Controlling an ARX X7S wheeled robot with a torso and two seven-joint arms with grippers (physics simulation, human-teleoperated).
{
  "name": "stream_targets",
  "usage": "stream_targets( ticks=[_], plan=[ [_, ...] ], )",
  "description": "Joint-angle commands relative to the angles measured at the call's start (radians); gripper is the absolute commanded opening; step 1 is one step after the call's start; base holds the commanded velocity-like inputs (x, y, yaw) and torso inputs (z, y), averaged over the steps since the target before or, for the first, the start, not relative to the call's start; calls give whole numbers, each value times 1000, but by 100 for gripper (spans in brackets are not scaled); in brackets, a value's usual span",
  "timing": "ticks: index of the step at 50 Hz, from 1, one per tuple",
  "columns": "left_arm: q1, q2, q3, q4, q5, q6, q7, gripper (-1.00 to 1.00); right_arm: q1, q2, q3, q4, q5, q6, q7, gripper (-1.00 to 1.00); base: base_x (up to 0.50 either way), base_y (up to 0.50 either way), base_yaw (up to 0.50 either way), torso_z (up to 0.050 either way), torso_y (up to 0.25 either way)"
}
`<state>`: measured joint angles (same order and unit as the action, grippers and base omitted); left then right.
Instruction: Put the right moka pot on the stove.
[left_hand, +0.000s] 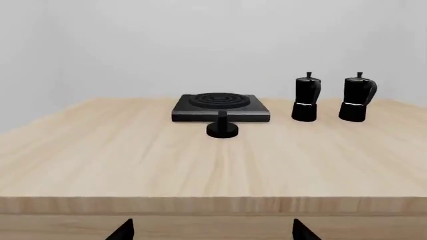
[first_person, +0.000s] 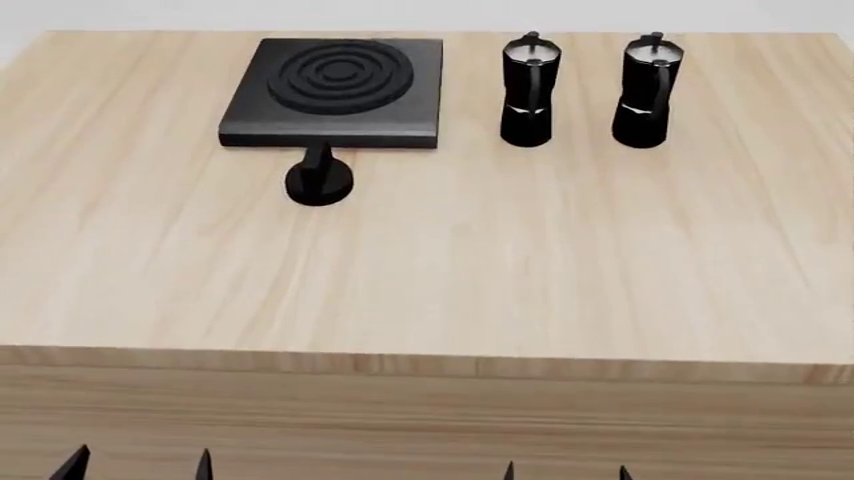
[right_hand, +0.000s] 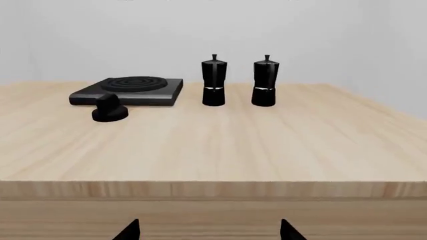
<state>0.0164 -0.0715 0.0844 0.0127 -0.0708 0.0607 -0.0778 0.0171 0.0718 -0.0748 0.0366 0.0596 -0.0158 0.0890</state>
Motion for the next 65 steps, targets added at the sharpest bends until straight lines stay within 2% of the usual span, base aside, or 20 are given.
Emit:
stream_targets(
  ticks=[1,12,15,16,19,25,39,65],
  plan=[
    [-3,-13,12,-4,-23,4,-18,100,-1,15,-16,2,17,-3,14,100,0,0,0,50,55],
    [4,-26,27,3,-39,25,-24,100,0,26,-33,-3,24,4,33,100,0,0,0,50,43],
    [-8,-22,22,-6,-17,-2,-65,100,2,29,-36,0,27,2,36,100,0,0,0,40,18],
    [-13,-17,12,-9,-53,-12,-56,100,4,30,-38,4,27,0,38,100,0,0,0,0,0],
    [-32,-17,20,-22,1,-62,-110,100,5,32,-43,3,29,2,41,100,0,0,0,0,0],
    [-15,-28,24,-14,-39,6,-84,100,4,37,-52,3,31,0,49,100,0,0,0,0,0],
    [-12,-44,42,-11,-55,13,-92,100,17,47,-68,23,35,1,66,100,0,0,0,0,0],
    [-15,-61,65,-16,-67,26,-116,100,27,62,-89,51,49,-11,91,100,355,0,0,0,0]
  ],
)
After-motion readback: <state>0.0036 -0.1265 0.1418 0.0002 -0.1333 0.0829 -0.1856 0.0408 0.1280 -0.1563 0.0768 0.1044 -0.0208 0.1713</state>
